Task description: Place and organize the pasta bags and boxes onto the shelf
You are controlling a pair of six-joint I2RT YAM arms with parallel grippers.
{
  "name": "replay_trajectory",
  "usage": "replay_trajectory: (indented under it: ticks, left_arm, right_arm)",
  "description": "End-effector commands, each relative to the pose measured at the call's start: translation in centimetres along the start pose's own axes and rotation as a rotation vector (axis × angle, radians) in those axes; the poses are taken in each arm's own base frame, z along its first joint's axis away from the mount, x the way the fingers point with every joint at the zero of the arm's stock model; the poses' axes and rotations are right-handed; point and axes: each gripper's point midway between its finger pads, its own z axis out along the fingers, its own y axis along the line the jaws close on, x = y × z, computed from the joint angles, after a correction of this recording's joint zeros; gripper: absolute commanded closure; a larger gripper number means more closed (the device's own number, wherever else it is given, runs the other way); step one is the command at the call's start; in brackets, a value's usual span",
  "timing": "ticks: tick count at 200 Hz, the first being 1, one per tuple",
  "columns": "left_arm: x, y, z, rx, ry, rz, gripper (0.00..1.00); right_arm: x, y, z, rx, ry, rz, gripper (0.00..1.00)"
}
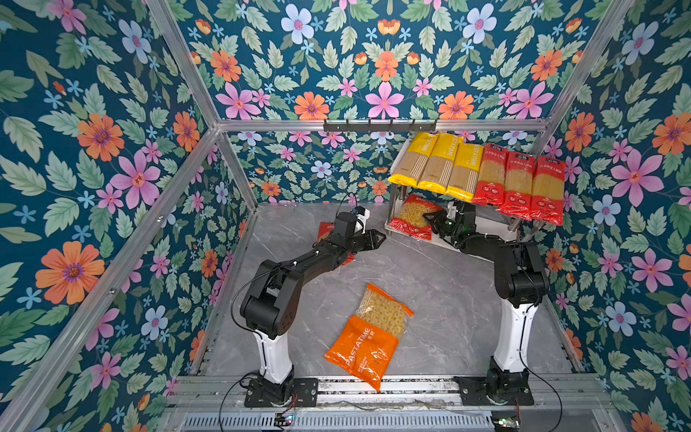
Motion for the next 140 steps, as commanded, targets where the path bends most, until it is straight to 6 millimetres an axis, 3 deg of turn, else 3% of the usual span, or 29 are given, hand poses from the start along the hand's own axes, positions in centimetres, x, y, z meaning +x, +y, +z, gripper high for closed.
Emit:
replay_trajectory:
  ticks: [1,26,60,96,140]
  left_arm:
    - [-0.3,-0.2,-0.4,0.004,-0.017,0.012,0.59]
    - [-0.1,-0.3,-0.7,0.009,-0.021,0.008,0.58]
    - [0.3,-0.4,-1.3,0.012,-0.024,0.003,0.58]
    - [1.2,0.3,-2.1,-0.026,-0.022,0.010,0.58]
    - [2.2,1.5,-3.2,-0.069,-0.017,0.008,0.58]
  right_arm:
    - [1.3,-0.2,-0.9,0.031,0.037,0.005,0.55]
    - [2.0,-0.4,-2.6,0.073,0.034,0.014,0.46]
    - [3.5,-2.4,-4.9,0.166,0.012,0.033,0.44]
    - [3.3,-1.9,-5.1,0.192,0.003,-0.032,0.59]
    - [3.1,-1.2,-2.4,0.158,0.046,-0.039,0.81]
